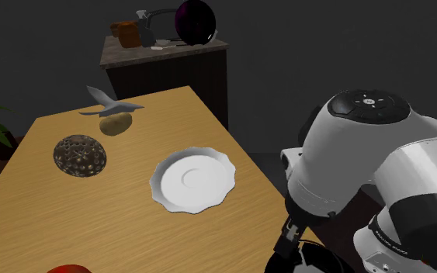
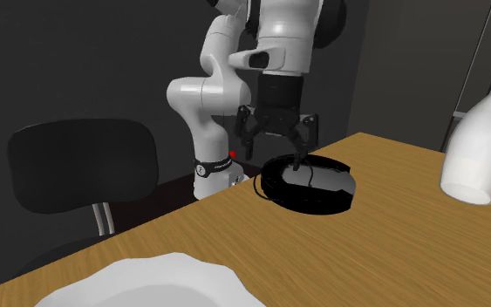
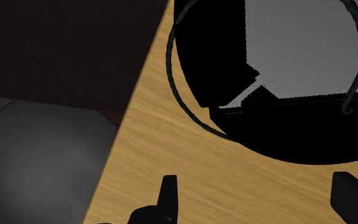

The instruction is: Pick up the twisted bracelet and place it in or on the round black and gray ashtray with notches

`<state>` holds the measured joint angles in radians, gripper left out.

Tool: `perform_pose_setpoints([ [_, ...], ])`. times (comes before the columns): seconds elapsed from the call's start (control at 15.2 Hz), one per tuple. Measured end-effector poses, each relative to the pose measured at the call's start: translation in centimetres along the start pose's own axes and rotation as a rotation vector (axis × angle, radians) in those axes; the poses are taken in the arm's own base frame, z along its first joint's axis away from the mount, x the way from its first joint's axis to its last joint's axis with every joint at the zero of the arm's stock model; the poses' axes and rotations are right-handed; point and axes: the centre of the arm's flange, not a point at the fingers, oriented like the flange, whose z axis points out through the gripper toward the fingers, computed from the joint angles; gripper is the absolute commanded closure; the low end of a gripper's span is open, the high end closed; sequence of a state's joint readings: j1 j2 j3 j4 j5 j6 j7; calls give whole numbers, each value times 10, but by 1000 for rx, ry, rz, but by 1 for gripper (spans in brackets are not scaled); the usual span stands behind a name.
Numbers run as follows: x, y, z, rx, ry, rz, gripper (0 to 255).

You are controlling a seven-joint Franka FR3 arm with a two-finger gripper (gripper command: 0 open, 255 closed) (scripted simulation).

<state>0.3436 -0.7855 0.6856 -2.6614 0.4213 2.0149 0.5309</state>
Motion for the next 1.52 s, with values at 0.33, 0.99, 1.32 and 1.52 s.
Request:
perform_pose_setpoints([
  [0.33,-43,-65,-11,-90,11,-270,0],
  [0.99,-66,-85,24,-129,15,-384,0],
  [1.32,-66,-84,28,-129,15,-384,0],
  [1.52,-66,-84,28,-129,15,-384,255],
])
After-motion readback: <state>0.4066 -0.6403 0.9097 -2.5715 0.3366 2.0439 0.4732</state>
